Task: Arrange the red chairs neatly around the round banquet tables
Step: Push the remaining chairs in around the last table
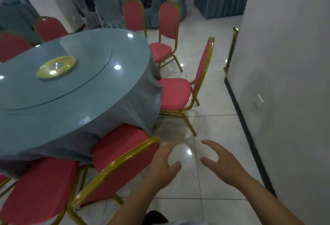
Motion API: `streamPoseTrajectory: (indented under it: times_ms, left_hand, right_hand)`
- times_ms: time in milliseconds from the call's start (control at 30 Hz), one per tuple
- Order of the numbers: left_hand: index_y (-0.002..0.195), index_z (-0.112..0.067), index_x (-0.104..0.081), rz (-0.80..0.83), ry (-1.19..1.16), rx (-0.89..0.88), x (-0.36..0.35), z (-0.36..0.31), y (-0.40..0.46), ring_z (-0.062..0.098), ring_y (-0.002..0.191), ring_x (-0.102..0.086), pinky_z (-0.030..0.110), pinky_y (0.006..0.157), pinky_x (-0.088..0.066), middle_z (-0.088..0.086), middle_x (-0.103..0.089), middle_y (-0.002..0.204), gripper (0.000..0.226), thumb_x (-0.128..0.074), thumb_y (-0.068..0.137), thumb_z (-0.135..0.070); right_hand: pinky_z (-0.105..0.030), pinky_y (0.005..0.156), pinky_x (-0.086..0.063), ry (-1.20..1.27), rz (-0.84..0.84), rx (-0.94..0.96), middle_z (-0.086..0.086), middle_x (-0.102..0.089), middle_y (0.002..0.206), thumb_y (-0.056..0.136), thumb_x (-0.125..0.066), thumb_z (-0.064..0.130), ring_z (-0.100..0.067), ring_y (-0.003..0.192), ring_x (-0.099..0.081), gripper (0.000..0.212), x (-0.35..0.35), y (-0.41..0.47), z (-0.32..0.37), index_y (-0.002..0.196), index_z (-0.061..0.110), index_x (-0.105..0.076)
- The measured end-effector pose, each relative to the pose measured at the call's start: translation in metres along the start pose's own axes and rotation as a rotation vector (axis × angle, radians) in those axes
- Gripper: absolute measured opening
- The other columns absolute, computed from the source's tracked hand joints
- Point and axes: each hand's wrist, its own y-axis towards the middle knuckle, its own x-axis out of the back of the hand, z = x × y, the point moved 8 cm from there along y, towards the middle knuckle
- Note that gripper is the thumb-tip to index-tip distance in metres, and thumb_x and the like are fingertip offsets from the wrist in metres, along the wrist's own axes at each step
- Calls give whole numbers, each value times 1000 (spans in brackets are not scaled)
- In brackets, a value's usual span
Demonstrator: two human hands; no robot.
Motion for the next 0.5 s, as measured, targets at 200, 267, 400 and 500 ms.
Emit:
streamPoseTrajectory:
  times_ms: [200, 267, 400, 500]
  left_hand:
    - [149, -34, -35, 81, -4, 71, -17, -12, 50, 7, 139, -34, 19, 108, -33, -10, -35, 153, 67, -65, 91, -25]
    - [149, -33, -34, 93, -24, 98, -21, -18, 76, 9, 142, -30, 27, 113, -29, -10, -34, 153, 66, -65, 91, -24]
    - [150, -34, -33, 120, -53, 148, -35, -31, 149, 11, 140, -33, 28, 112, -31, -9, -33, 153, 68, -66, 91, -27]
    - [151, -31, -33, 124, -91, 174, -46, -43, 226, 14, 138, -36, 34, 113, -35, -4, -35, 153, 71, -70, 89, -29]
  right_hand:
    - [-19, 101, -30, 90, -36, -22, 22, -41, 135, 92, -67, 33, 4, 123, -35, 53, 53, 29, -25, 140, 37, -47]
    - [-17, 99, -30, 104, -47, -31, 22, -42, 135, 91, -67, 33, 5, 122, -36, 52, 69, 47, -34, 139, 37, -47]
    - [4, 78, -35, 117, -53, -64, 18, -43, 138, 92, -68, 28, 4, 120, -39, 54, 105, 95, -54, 141, 32, -47]
    - [6, 75, -35, 122, -57, -99, 17, -42, 140, 92, -68, 27, 5, 118, -40, 55, 145, 146, -66, 142, 31, -46]
